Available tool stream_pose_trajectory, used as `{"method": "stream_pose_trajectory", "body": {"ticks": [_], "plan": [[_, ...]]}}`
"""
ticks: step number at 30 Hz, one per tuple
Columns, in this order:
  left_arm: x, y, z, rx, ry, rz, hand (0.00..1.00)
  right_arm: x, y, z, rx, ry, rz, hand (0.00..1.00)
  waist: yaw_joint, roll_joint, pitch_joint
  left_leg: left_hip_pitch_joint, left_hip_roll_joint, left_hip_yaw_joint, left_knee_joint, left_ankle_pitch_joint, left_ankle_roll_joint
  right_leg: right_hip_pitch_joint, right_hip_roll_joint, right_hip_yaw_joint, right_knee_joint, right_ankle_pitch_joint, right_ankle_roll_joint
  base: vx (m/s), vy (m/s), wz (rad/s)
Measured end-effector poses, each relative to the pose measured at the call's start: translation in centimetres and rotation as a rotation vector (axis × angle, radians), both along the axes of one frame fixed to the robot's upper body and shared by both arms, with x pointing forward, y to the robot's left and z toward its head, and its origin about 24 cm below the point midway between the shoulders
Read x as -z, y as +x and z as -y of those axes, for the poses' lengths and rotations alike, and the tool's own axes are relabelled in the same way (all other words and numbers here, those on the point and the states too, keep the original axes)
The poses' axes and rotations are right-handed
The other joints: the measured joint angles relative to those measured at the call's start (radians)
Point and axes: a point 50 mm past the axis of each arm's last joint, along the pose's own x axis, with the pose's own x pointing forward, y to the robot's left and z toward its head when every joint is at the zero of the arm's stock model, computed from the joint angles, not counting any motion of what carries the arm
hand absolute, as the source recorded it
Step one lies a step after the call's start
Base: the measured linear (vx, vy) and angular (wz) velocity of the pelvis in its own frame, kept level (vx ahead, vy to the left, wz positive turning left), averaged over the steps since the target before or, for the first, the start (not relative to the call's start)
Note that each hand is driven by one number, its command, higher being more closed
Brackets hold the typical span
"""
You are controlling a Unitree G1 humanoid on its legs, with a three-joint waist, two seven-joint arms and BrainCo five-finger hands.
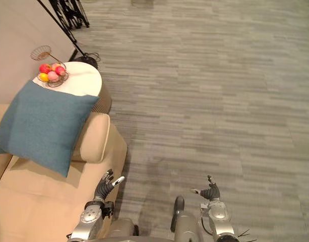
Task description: Pick up cushions and gather them together orderly.
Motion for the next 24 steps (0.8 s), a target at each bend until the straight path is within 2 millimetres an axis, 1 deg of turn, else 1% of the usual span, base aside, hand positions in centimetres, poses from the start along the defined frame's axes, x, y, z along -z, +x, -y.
{"method": "stream_pose_trajectory", "body": {"ticks": [1,2,3,4,5,6,7,8,9,10,11,12,13,14,15,16,17,18,19,20,21,22,23,24], "plan": [[0.0,0.0,-0.1,-0.011,-0.005,0.000,0.00,-0.1,0.1,0.1,0.009,0.002,0.010,0.00,0.004,-0.009,0.005,-0.020,-0.001,0.022,-0.043,-0.002,-0.003,0.023,-0.009,-0.014,-0.016,-0.001,0.001,0.34,-0.020,0.48],[0.0,0.0,-0.3,-0.023,-0.006,0.002,0.00,-0.5,0.2,0.7,0.030,-0.005,0.034,0.00,0.018,-0.010,0.005,-0.063,-0.003,0.077,-0.185,0.003,-0.009,0.055,-0.030,-0.050,-0.043,-0.014,0.022,0.30,0.022,0.53],[0.0,-0.1,-0.4,-0.029,-0.004,-0.002,0.00,-0.7,0.1,1.3,0.045,-0.017,0.039,0.00,0.019,0.002,0.004,-0.086,-0.001,0.137,-0.322,0.038,-0.021,0.083,-0.039,-0.094,-0.062,-0.044,0.061,0.23,0.027,0.59],[0.2,-0.3,-0.2,-0.029,-0.010,-0.009,0.00,-0.7,0.0,1.8,0.053,-0.029,0.036,0.00,0.017,0.025,0.001,-0.096,0.004,0.172,-0.406,0.096,-0.027,0.101,-0.030,-0.119,-0.068,-0.058,0.074,0.30,0.108,0.97],[0.4,-0.6,0.0,-0.032,-0.018,-0.022,0.00,-0.6,-0.8,2.7,0.073,-0.053,0.012,0.00,0.013,0.059,-0.014,-0.102,0.014,0.268,-0.508,0.178,0.070,0.134,-0.017,-0.177,-0.069,-0.087,0.101,0.34,0.155,1.27],[0.4,-0.7,-0.5,-0.045,-0.011,-0.022,0.00,-0.1,-1.4,2.5,0.092,-0.041,-0.009,0.00,0.016,0.033,-0.021,-0.082,-0.020,0.308,-0.555,0.182,0.074,0.153,-0.056,-0.212,-0.068,-0.102,0.119,0.39,0.188,1.34],[0.5,-0.9,-0.8,-0.060,-0.009,-0.027,0.00,0.1,-1.4,2.2,0.090,-0.034,-0.013,0.00,0.019,0.017,-0.026,-0.082,-0.038,0.325,-0.570,0.186,0.087,0.153,-0.069,-0.233,-0.063,-0.114,0.130,0.31,0.136,1.26],[0.7,-1.4,-1.5,-0.089,-0.002,-0.041,0.00,0.0,-1.0,1.8,0.088,-0.022,-0.002,0.00,0.020,-0.001,-0.021,-0.095,-0.061,0.320,-0.558,0.163,0.132,0.168,-0.087,-0.279,-0.048,-0.140,0.146,0.22,0.087,0.91],[0.8,-1.6,-1.8,-0.102,0.001,-0.048,0.00,0.0,-0.8,1.6,0.086,-0.017,0.002,0.00,0.020,-0.008,-0.018,-0.099,-0.073,0.308,-0.545,0.150,0.146,0.174,-0.098,-0.294,-0.035,-0.152,0.154,0.27,0.113,1.10],[1.0,-2.2,-2.2,-0.119,0.005,-0.070,0.00,-0.1,-0.6,1.5,0.085,-0.015,0.005,0.00,0.020,-0.019,-0.017,-0.098,-0.096,0.283,-0.521,0.114,0.152,0.188,-0.129,-0.324,0.023,-0.179,0.174,0.29,0.126,1.03],[1.3,-2.9,-2.3,-0.121,0.007,-0.093,0.00,-0.1,-0.5,1.7,0.089,-0.017,0.005,0.00,0.022,-0.023,-0.019,-0.074,-0.128,0.248,-0.514,0.078,0.161,0.189,-0.183,-0.331,0.151,-0.205,0.193,0.38,0.187,1.21],[1.6,-3.6,-2.2,-0.122,0.005,-0.115,0.00,-0.1,-0.6,1.8,0.090,-0.019,0.005,0.00,0.020,-0.024,-0.021,-0.034,-0.163,0.208,-0.525,0.061,0.165,0.163,-0.245,-0.322,0.326,-0.204,0.192,0.34,0.166,1.03],[1.7,-3.8,-2.3,-0.123,0.008,-0.124,0.00,-0.1,-0.7,1.7,0.090,-0.017,0.002,0.00,0.016,-0.029,-0.022,-0.009,-0.181,0.183,-0.534,0.051,0.170,0.127,-0.281,-0.297,0.453,-0.184,0.169,0.43,0.190,1.16],[1.7,-3.9,-2.7,-0.120,0.020,-0.131,0.00,0.2,-1.1,1.5,0.094,-0.010,-0.011,0.00,0.012,-0.036,-0.029,0.024,-0.203,0.129,-0.536,0.038,0.175,0.054,-0.307,-0.210,0.647,-0.199,0.166,0.29,0.111,1.06],[1.7,-3.9,-2.7,-0.116,0.024,-0.131,0.00,0.4,-1.3,1.4,0.096,-0.005,-0.016,0.00,0.011,-0.039,-0.031,0.036,-0.208,0.102,-0.538,0.036,0.176,0.029,-0.296,-0.177,0.694,-0.224,0.166,0.36,0.073,1.31],[1.6,-3.5,-2.9,-0.112,0.031,-0.122,0.00,0.6,-1.6,1.1,0.097,0.002,-0.024,0.00,0.007,-0.043,-0.033,0.059,-0.215,0.059,-0.545,0.035,0.176,-0.015,-0.270,-0.132,0.734,-0.258,0.161,0.29,0.004,1.24],[1.4,-3.3,-3.2,-0.108,0.045,-0.114,0.00,0.7,-1.6,0.9,0.094,0.009,-0.026,0.00,0.004,-0.045,-0.036,0.088,-0.221,0.013,-0.557,0.037,0.174,-0.058,-0.235,-0.102,0.716,-0.285,0.155,0.43,-0.004,1.36],[1.3,-3.2,-3.3,-0.106,0.047,-0.110,0.00,0.7,-1.7,0.8,0.092,0.011,-0.027,0.00,-0.004,-0.047,-0.038,0.108,-0.227,-0.027,-0.568,0.037,0.173,-0.090,-0.202,-0.075,0.666,-0.298,0.142,0.40,-0.033,1.33],[1.3,-3.1,-3.2,-0.101,0.046,-0.106,0.00,0.7,-1.7,0.8,0.092,0.012,-0.027,0.00,-0.014,-0.045,-0.038,0.125,-0.229,-0.074,-0.576,0.036,0.170,-0.118,-0.157,-0.029,0.584,-0.308,0.141,0.32,-0.051,1.37],[1.1,-2.6,-3.1,-0.095,0.048,-0.092,0.00,0.8,-2.0,0.8,0.097,0.013,-0.029,0.00,-0.016,-0.045,-0.041,0.128,-0.233,-0.134,-0.574,0.033,0.161,-0.164,-0.094,0.060,0.485,-0.308,0.140,0.34,-0.137,1.83],[0.8,-1.7,-3.0,-0.086,0.046,-0.070,0.00,1.0,-2.6,0.9,0.108,0.018,-0.039,0.00,-0.021,-0.047,-0.040,0.132,-0.241,-0.210,-0.569,0.025,0.147,-0.189,-0.036,0.191,0.351,-0.289,0.159,0.28,-0.153,1.70],[0.7,-1.4,-2.9,-0.082,0.046,-0.062,0.00,1.1,-2.9,0.9,0.114,0.021,-0.047,0.00,-0.024,-0.049,-0.039,0.136,-0.246,-0.238,-0.567,0.023,0.140,-0.190,-0.020,0.234,0.300,-0.274,0.159,0.34,-0.223,2.01],[0.5,-1.0,-2.5,-0.064,0.045,-0.050,0.00,1.5,-3.9,0.8,0.131,0.033,-0.071,0.00,-0.034,-0.062,-0.043,0.144,-0.261,-0.281,-0.552,0.015,0.119,-0.180,-0.011,0.306,0.196,-0.212,0.157,0.28,-0.244,1.99],[0.5,-1.0,-2.6,-0.057,0.049,-0.047,0.00,2.0,-4.9,0.3,0.155,0.060,-0.091,0.00,-0.037,-0.091,-0.047,0.145,-0.280,-0.300,-0.519,-0.009,0.079,-0.165,-0.038,0.325,0.152,-0.086,0.148,0.26,-0.275,2.01]]}}
